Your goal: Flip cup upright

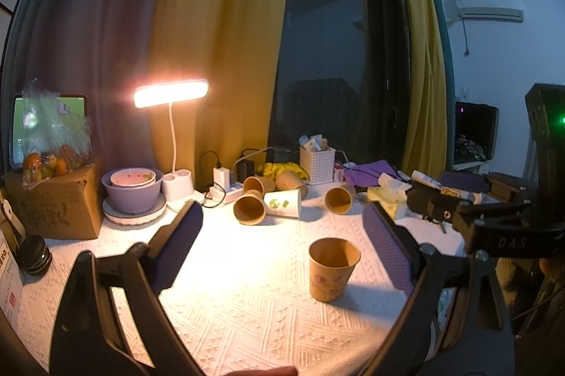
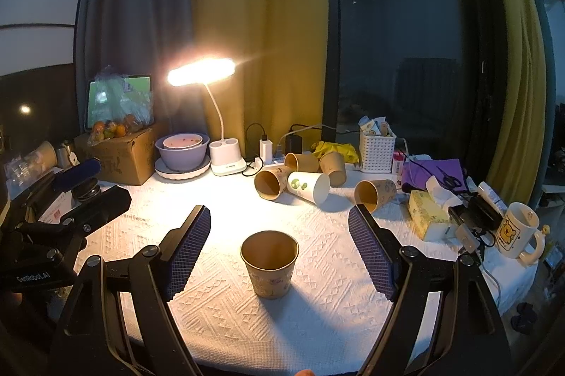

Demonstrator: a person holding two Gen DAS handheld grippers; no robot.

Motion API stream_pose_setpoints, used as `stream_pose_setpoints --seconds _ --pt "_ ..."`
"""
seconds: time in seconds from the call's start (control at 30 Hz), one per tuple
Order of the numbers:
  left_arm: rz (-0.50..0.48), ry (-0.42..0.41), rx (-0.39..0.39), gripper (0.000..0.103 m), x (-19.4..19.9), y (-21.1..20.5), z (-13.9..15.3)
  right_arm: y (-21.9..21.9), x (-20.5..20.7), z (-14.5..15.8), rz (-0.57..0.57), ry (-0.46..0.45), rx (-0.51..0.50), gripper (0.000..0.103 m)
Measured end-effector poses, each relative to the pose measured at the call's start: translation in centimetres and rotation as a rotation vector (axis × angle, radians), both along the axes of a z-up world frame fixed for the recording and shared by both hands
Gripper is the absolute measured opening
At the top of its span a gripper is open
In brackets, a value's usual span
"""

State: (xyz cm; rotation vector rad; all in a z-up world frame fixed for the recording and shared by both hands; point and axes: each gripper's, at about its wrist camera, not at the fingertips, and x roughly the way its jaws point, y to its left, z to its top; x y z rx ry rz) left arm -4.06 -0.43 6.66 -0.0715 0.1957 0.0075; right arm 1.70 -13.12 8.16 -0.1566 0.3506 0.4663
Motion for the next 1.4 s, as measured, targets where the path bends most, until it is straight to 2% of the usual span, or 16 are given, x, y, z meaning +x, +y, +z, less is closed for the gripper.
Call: stream_pose_setpoints --seconds 1.4 --pt "-0.006 0.02 -0.009 0.093 0.05 -0.29 -0.76 -0.11 0.23 -0.62 0.003 0.019 0.0 0.083"
